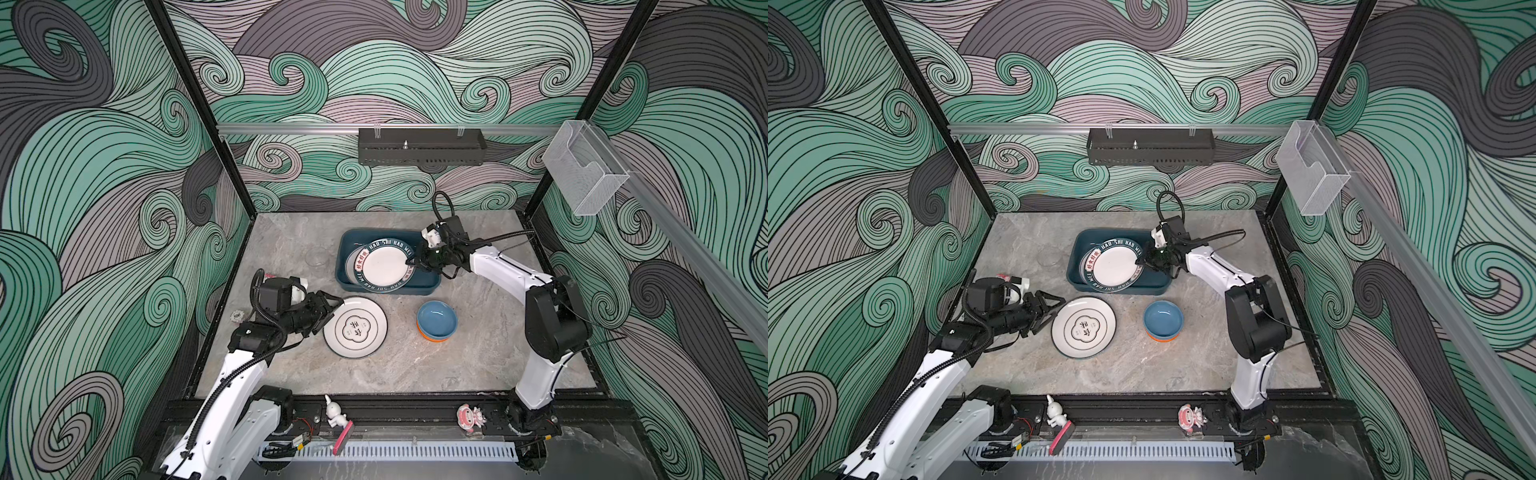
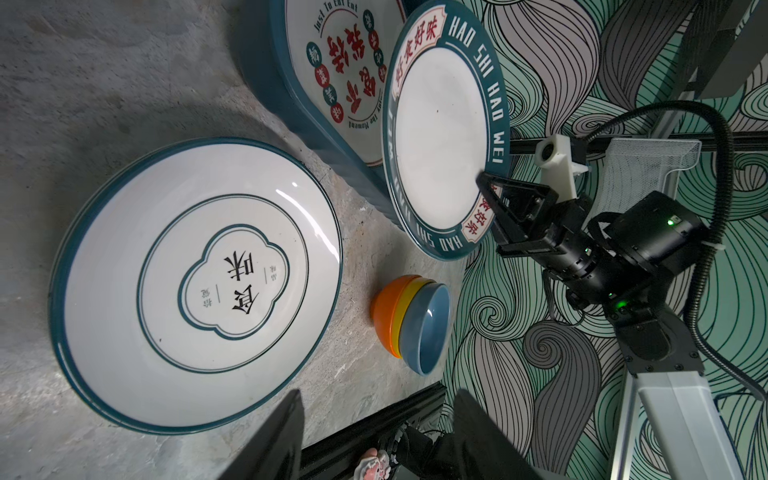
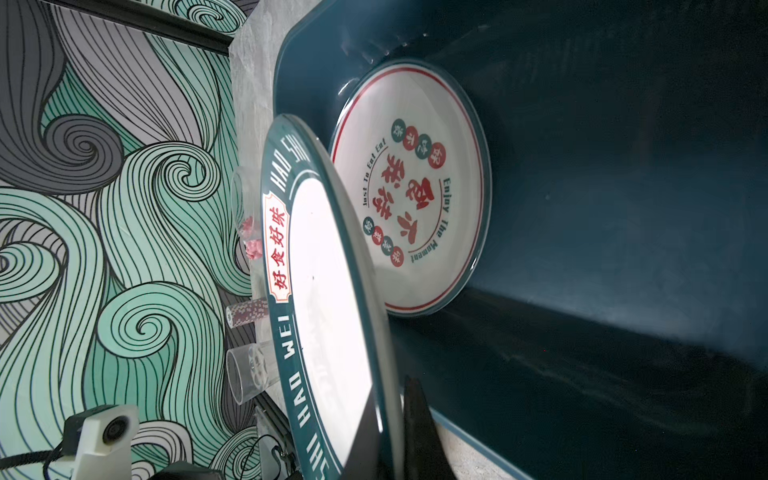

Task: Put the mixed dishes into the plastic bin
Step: 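Lower the teal-rimmed plate into the teal bin with the right gripper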

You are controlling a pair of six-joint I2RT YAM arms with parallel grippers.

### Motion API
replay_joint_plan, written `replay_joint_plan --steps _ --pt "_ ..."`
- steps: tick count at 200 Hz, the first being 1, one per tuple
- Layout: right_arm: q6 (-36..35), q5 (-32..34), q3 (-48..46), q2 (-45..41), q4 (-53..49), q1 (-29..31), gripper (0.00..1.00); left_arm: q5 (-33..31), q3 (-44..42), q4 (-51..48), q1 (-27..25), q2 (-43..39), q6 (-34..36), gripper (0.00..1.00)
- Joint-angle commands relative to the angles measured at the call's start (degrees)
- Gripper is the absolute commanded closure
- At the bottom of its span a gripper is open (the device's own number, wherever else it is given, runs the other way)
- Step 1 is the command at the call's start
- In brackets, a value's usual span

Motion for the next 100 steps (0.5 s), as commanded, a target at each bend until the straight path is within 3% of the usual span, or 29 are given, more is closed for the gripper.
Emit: replay_joint_plan --steps 1,100 --pt "0.26 0.54 3.19 1.47 1.74 -0.30 0.99 -0.50 -0.70 -1.26 -0.46 -1.02 0.95 0.40" --pt "1.58 1.24 8.12 9.35 1.95 -0.30 0.99 -1.99 -1.92 -0.89 -0.43 -2.16 0.24 0.40"
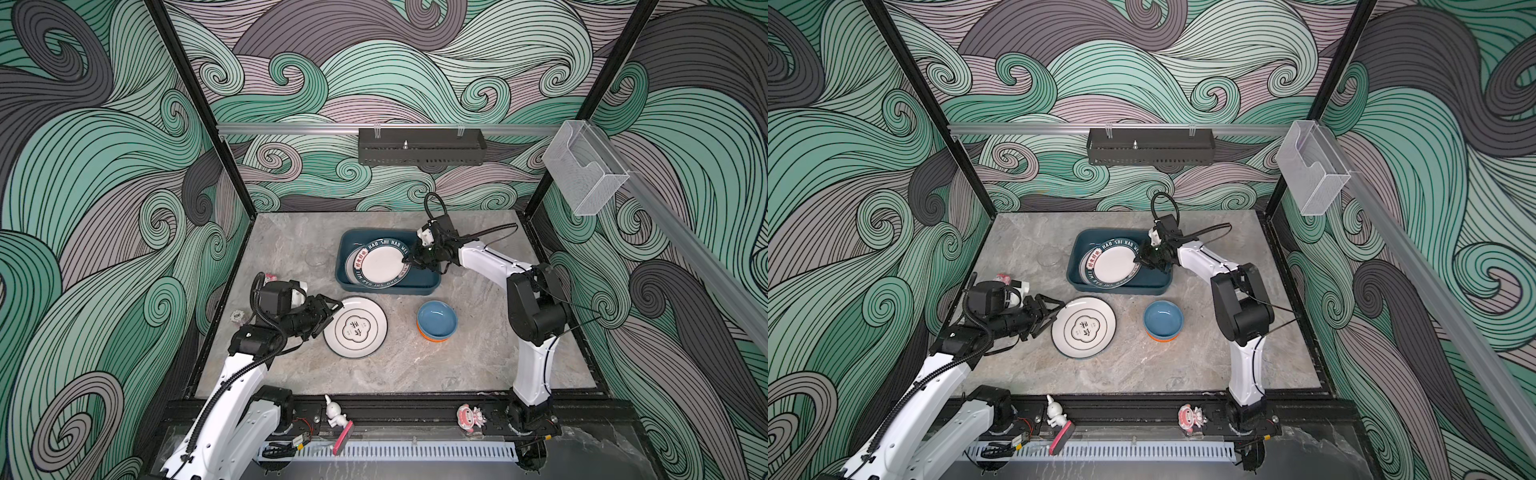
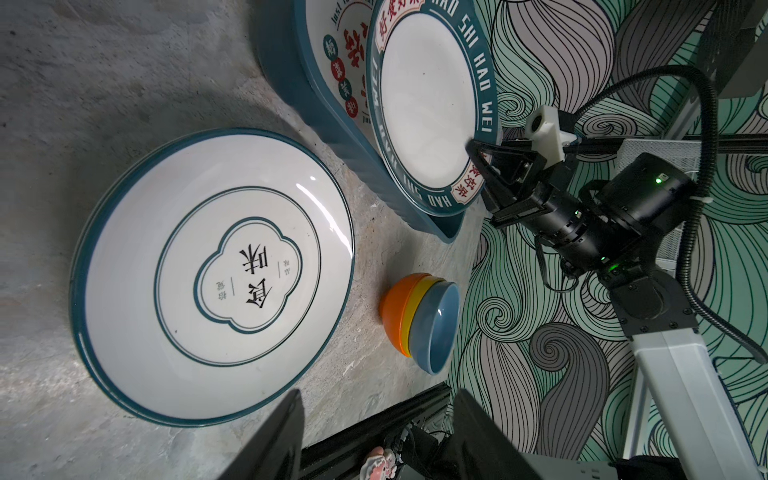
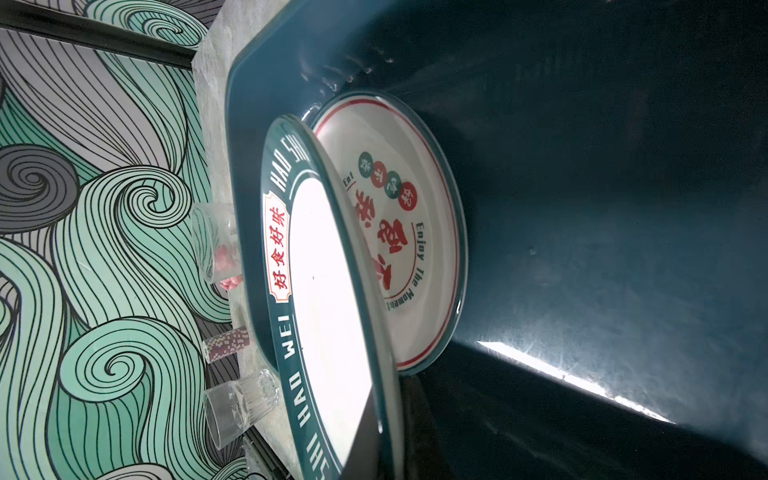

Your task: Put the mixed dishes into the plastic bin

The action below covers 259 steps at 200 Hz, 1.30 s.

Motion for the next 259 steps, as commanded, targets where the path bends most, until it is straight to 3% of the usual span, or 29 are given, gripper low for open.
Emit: replay_joint_plan --steps 1,259 --pt "0.64 -0.23 2.35 0.80 1.80 -0.30 0.99 -1.31 -0.33 -0.29 -0.44 -0.94 0.24 0.40" --pt "2.27 2.54 5.74 6.90 4.14 -0.21 0.99 -2.30 -2.90 0.86 -0.37 -1.84 -0.40 0.40"
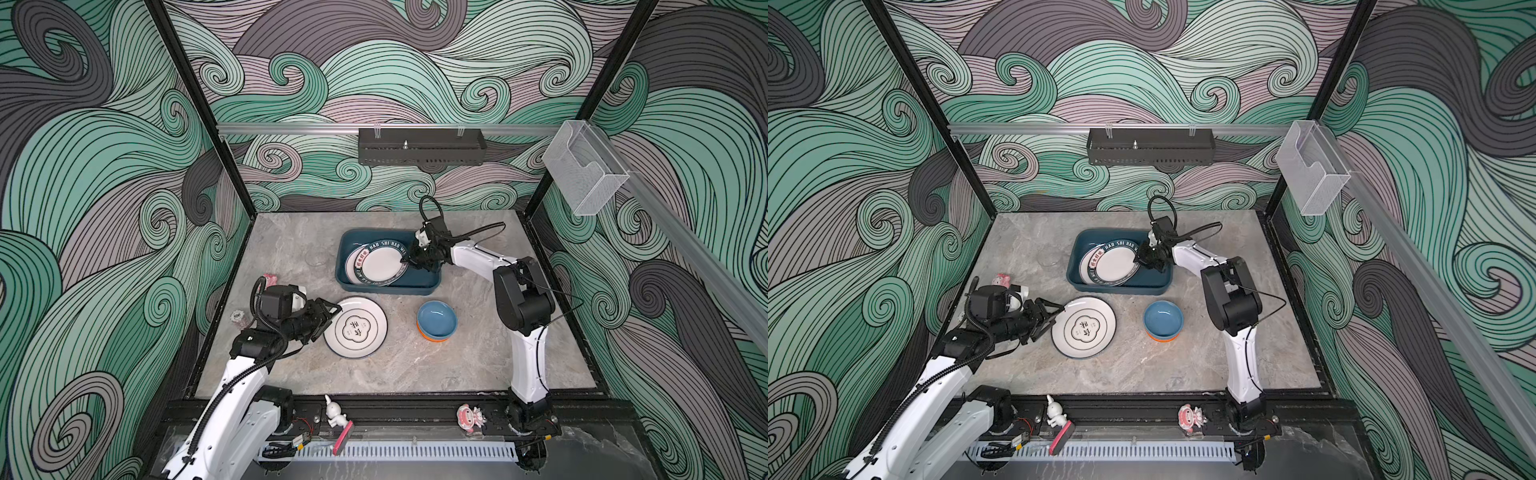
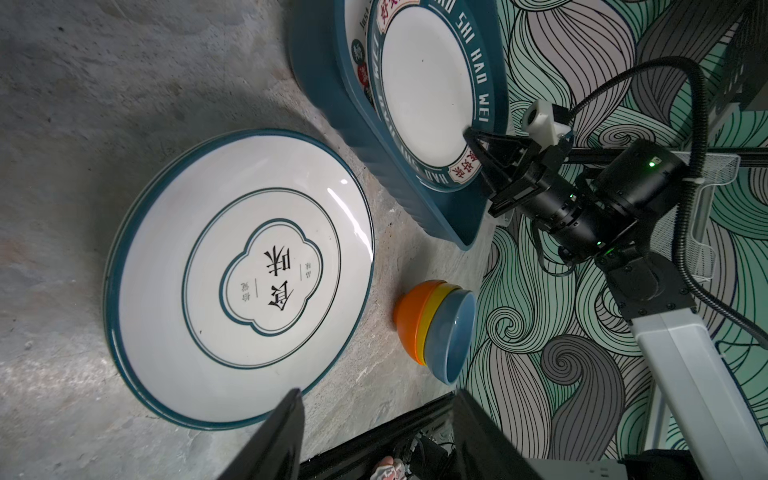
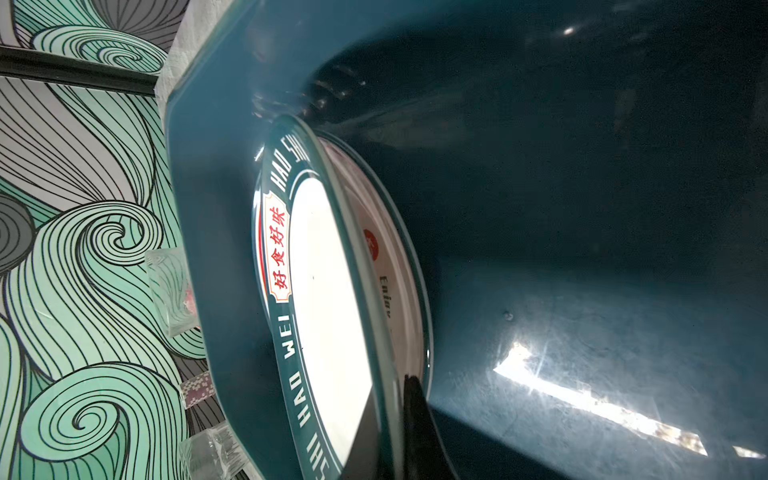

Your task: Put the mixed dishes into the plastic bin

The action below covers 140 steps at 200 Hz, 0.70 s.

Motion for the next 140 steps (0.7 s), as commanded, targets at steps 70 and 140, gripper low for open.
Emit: replay_joint_plan --steps 70,140 --pt "0.43 0.09 2.31 0.87 2.48 -0.06 0.99 -0.93 -0.65 0.21 -0.36 -0.72 0.00 0.40" --pt "0.50 0.16 3.32 2.24 1.73 0.28 0.91 -0.99 -0.83 0.12 -0.37 -0.79 -0.01 0.40"
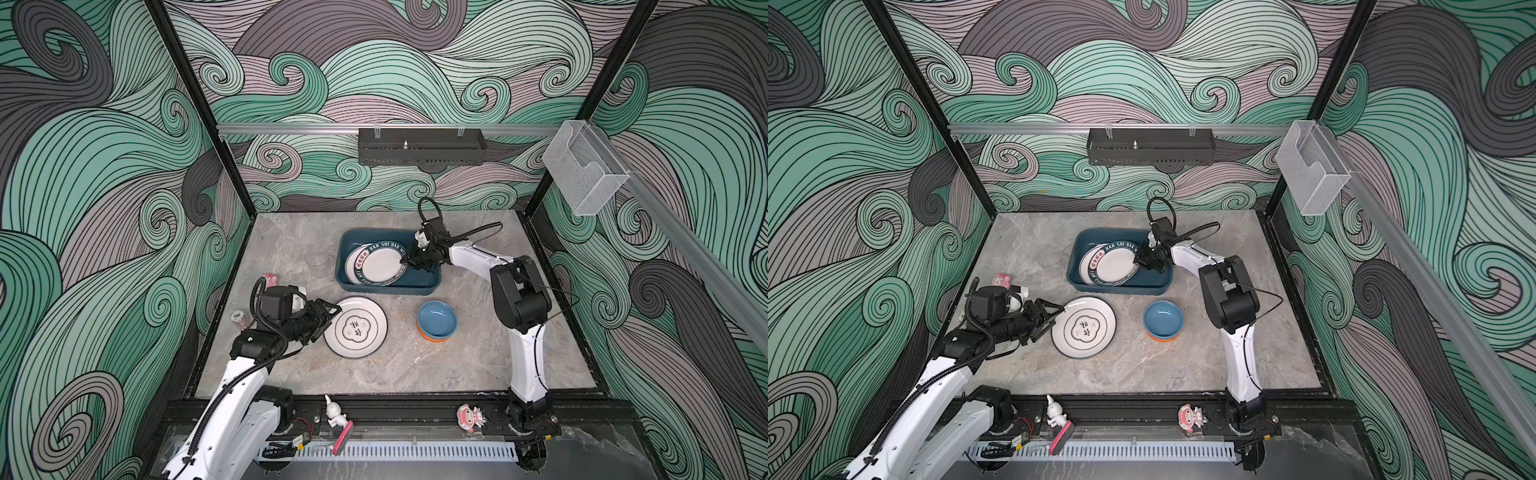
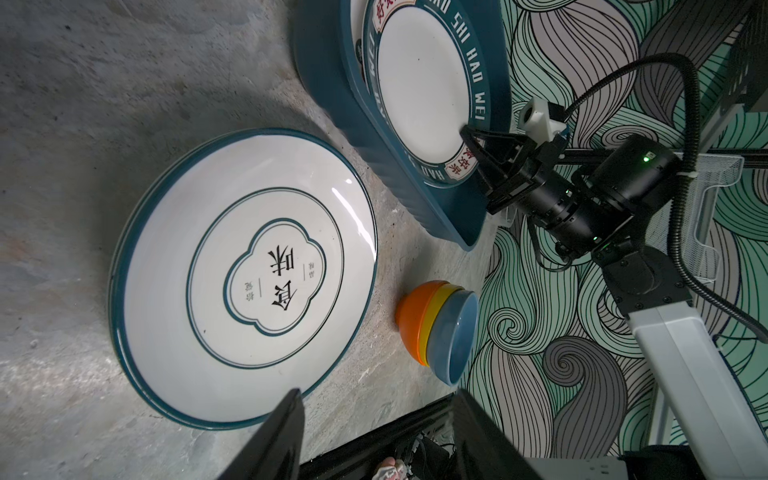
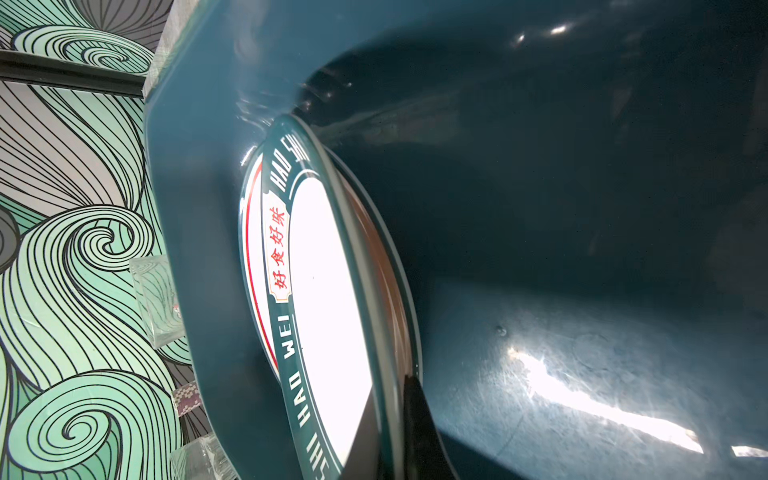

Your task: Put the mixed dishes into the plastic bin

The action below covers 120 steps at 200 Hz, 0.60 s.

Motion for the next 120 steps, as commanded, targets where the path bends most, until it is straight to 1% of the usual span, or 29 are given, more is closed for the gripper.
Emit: replay_joint_plan --steps 1,27,63,88,120 --pt "0.46 -0.02 2.25 0.83 1.66 0.22 0.90 -0.79 -0.39 0.13 -0.37 -0.62 0.02 0.40" --pt "0.03 0.88 2.51 1.13 0.30 0.57 0.80 -0.85 -0.73 0.46 -0.37 -0.77 -0.29 0.40" --pt "-0.49 1.48 2.58 1.17 -1.08 0.58 0.80 -0.81 -1.02 0.49 -0.37 -1.12 -0.42 0.41" --pt "-0.82 1.85 2.51 1.54 -1.78 0.64 0.83 -0.94 -1.09 0.50 -0.37 -1.33 -0.42 0.41" --pt "-1.61 2.83 2.77 1.78 -3.41 0.58 0.82 -0.95 -1.21 0.50 -0.37 -1.40 -0.51 0.41"
